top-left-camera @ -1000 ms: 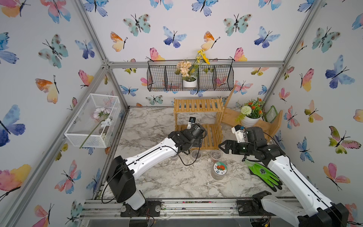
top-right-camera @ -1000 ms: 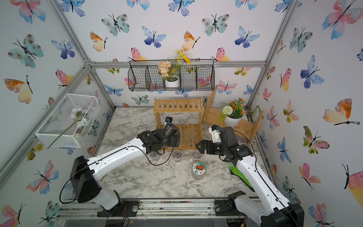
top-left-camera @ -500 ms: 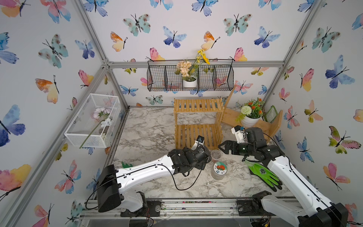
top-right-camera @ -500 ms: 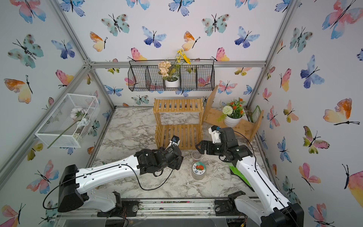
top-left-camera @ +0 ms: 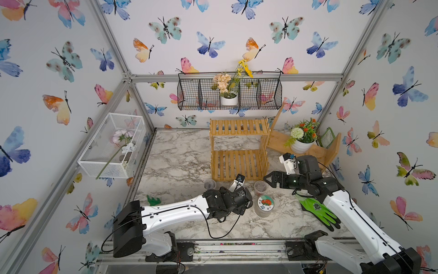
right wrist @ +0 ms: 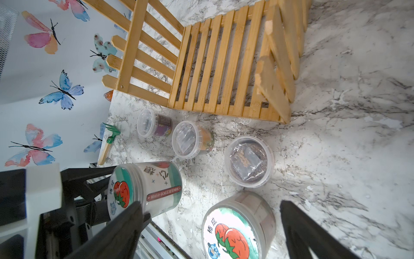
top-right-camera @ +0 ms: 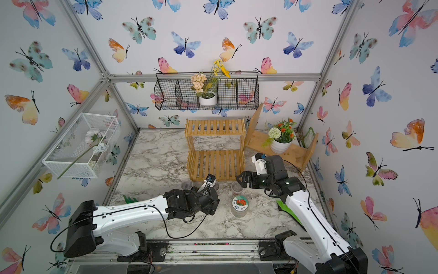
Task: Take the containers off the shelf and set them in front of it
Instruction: Place the container at the center of the board.
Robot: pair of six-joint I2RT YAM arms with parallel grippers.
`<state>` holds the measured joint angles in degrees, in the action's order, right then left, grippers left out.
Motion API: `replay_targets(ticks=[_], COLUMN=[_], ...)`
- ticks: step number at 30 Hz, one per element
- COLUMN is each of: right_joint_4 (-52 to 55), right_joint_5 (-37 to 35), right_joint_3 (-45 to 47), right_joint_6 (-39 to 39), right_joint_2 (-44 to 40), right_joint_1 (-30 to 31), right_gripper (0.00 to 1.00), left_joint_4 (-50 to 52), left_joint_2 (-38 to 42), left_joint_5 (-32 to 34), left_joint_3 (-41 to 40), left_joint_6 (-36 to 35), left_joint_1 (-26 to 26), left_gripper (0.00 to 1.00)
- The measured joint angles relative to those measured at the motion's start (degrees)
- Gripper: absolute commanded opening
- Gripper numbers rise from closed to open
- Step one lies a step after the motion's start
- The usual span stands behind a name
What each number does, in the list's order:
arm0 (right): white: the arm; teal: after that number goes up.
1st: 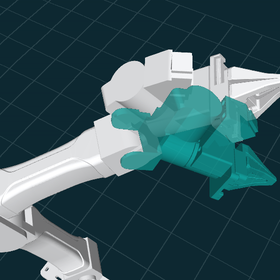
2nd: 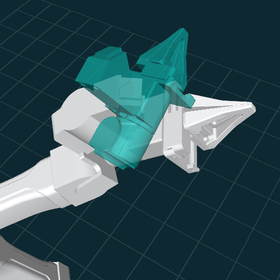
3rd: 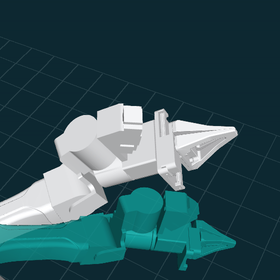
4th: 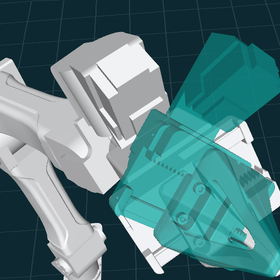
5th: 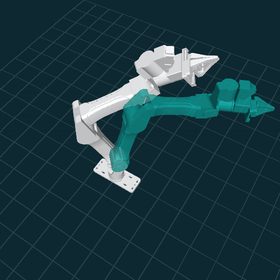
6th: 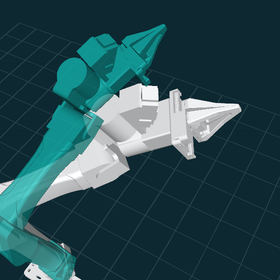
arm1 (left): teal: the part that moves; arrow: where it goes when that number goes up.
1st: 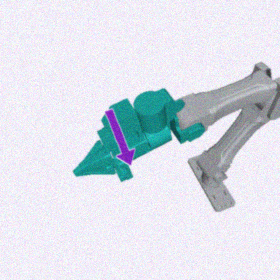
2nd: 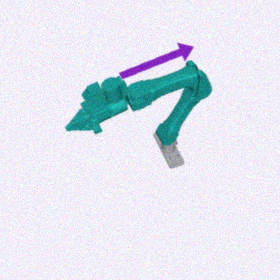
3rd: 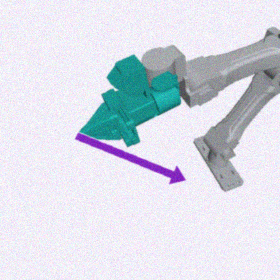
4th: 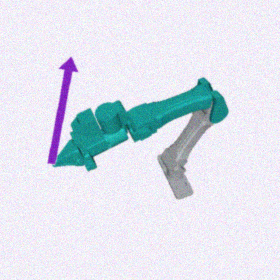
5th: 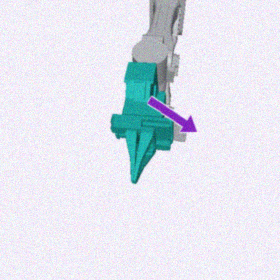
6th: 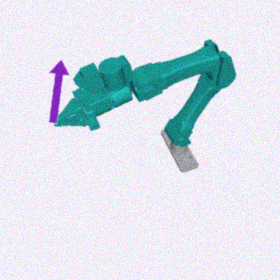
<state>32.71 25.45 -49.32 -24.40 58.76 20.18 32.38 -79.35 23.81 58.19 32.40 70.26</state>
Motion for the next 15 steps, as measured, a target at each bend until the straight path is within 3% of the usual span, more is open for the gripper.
replay_targets(ticks=[15], right_joint_4=[0.3], right_joint_5=[0.0], right_joint_3=[0.7], right_joint_6=[0.0], right_joint_2=[-0.9], right_joint_1=[0.0], right_gripper=[0.98], left_joint_4=[-6.7], left_joint_2=[-2.5], left_joint_5=[0.0], left_joint_3=[-4.1], left_joint_6=[-0.5], left_joint_1=[0.0], left_gripper=[0.71])
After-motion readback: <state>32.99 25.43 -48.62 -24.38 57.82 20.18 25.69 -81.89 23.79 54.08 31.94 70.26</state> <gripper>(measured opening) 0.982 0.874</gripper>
